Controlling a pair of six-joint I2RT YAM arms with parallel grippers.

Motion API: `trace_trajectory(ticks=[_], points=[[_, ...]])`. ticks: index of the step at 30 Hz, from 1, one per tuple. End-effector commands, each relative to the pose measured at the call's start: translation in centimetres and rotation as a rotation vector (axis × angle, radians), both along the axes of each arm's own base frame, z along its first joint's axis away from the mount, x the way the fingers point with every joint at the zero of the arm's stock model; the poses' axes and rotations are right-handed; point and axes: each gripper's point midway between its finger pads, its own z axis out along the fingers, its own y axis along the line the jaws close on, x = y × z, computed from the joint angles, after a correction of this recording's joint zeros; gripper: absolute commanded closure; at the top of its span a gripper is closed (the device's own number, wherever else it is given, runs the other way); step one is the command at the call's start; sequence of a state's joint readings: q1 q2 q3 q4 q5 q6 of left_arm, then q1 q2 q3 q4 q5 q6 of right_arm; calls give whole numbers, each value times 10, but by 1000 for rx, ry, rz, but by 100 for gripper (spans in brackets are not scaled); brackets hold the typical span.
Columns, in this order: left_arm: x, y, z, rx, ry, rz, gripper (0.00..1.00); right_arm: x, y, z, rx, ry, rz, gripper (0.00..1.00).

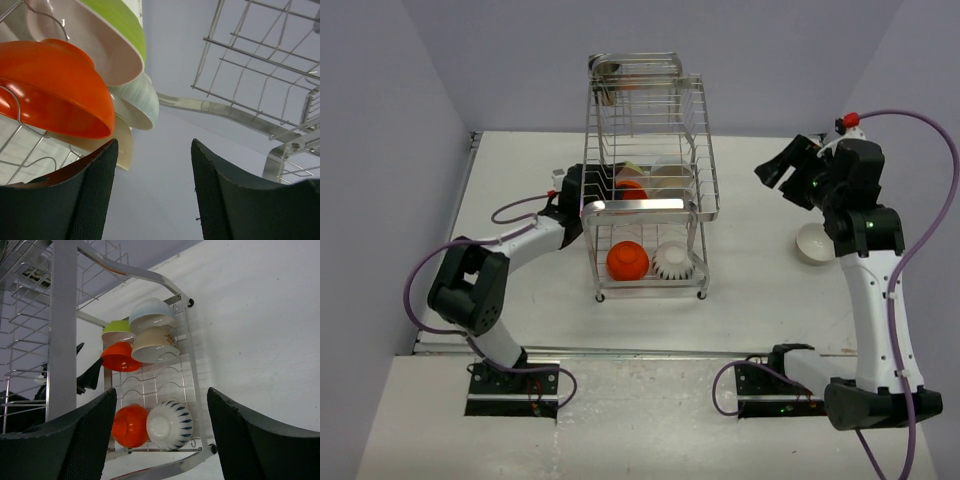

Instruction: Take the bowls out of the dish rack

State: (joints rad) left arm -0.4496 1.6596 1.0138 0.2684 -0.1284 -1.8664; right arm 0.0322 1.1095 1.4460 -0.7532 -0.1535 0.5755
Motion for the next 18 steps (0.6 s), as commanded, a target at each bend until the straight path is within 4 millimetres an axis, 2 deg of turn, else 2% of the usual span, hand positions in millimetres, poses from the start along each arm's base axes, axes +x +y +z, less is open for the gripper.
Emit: trace_trajectory(ticks=[1,5,10,15,18], points=[[9,-2,-2,32,16,53,39,-9,3,15,10,-63,15,26],[6,-7,-10,64,36,38,39,-14,2,14,5,-63,13,26],[6,-8,-6,93,39,19,39,-15,2,4,6,-59,9,26],[14,-11,-12,116,55,13,39,-18,3,15,8,-79,16,26],[17,-12,-19,131,75,13,39,-21,1,14,4,-78,6,26]])
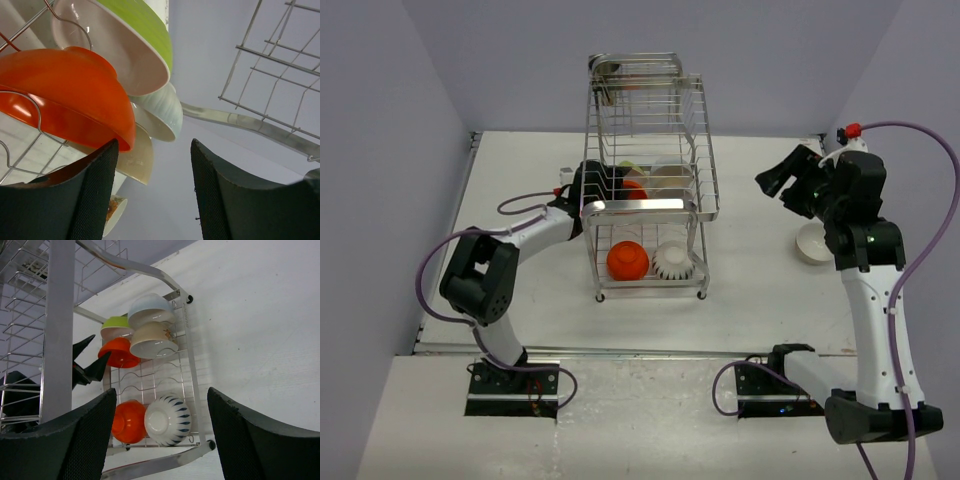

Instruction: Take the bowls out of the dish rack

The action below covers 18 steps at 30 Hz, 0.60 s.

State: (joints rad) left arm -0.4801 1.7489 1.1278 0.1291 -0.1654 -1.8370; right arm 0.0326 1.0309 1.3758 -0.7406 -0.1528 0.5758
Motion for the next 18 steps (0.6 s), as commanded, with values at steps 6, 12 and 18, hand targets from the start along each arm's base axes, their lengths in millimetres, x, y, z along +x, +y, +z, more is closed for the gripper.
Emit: trace_trajectory(ticks=[6,12,18], points=[[13,7,3,66,-6,26,45,-10,-1,16,1,-64,-6,26],[11,11,-1,72,-2,34,51,-10,-2,13,-3,-63,-9,26],[15,17,-2,74,-1,47,51,-12,-4,12,-8,-62,-17,26]])
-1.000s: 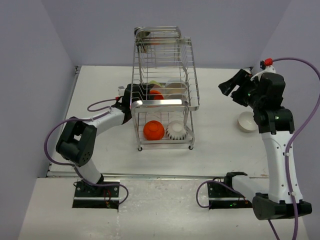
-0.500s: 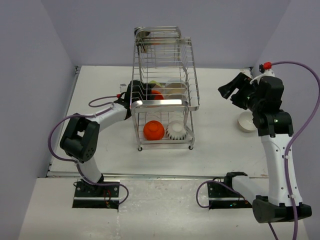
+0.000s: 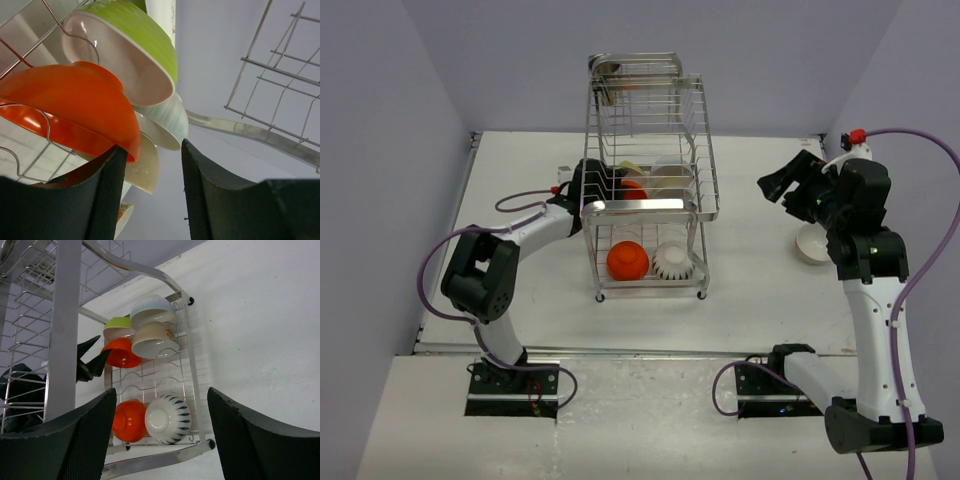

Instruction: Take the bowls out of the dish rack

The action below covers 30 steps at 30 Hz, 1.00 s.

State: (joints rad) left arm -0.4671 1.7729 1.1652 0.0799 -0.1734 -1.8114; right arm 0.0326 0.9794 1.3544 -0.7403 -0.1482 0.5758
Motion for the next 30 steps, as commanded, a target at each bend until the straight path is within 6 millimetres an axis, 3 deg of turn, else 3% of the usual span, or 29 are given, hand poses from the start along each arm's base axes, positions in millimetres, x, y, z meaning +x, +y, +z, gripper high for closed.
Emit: trace_trajectory(ticks=[1,7,17,23,26,29,30], points=[[10,15,3,38,-23,45,52,-1,-3,7,-8,-33,-16,26],[7,26,-7,35,-13,51,56,-2,-3,2,-5,-26,-16,26],[11,24,-23,46,13,32,58,-8,-7,8,-10,-54,-40,26],[15,19,-29,35,24,21,74,-12,-9,3,-14,-42,-50,26],[15,18,-29,25,22,17,84,-13,-9,2,-10,-41,-51,26],[14,16,-29,9,24,8,100,-12,-8,3,-5,-40,-47,26],[12,15,-31,6,30,6,100,-12,-7,3,-5,-42,-45,26]])
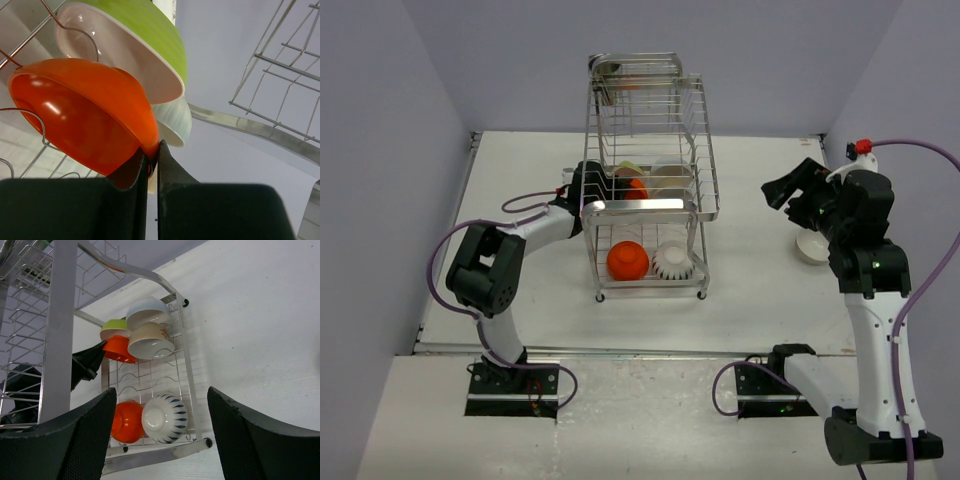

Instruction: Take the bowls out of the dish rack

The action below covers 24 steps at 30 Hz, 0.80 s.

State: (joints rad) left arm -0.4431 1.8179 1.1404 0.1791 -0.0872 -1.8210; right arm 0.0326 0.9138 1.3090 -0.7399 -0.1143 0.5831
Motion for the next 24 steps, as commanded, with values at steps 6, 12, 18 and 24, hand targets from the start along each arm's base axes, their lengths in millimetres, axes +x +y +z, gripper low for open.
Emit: trace_trajectory(ticks=[6,12,18,24], points=[[2,21,-11,39,13,46,100,5,0,5,2,-16,-7,26],[-11,18,5,-27,-54,8,100,9,4,-7,14,8,14,26],[-28,18,29,-88,-144,-45,100,17,11,-19,45,44,41,26],[-40,33,57,-130,-266,-81,100,24,18,-28,75,73,66,26]])
